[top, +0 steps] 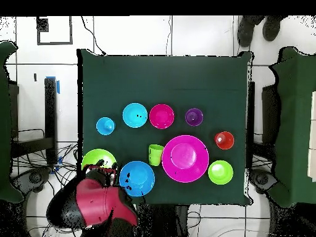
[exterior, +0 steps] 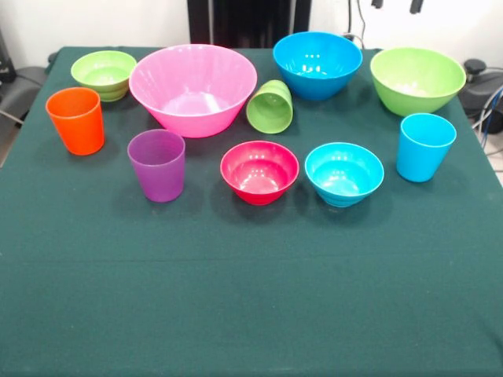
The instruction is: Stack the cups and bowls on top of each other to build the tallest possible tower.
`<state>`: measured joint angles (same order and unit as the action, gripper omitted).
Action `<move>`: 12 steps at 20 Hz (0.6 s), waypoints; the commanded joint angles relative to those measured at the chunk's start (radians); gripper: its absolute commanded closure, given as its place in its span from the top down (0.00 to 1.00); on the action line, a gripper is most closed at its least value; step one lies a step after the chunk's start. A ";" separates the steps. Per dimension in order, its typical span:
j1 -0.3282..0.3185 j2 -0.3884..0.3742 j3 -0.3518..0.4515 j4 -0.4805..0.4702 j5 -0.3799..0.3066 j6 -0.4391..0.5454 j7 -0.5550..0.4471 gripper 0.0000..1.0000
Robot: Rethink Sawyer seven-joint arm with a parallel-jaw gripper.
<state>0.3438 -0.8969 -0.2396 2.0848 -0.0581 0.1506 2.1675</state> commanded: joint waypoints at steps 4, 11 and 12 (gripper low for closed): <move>-0.025 0.016 0.068 0.225 0.016 -0.147 0.220 1.00; -0.034 -0.003 0.036 0.315 -0.024 -0.252 0.203 1.00; -0.012 0.020 0.001 0.303 -0.031 -0.279 0.191 1.00</move>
<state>0.3262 -0.9151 -0.2512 2.2701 -0.0567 -0.0274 2.1677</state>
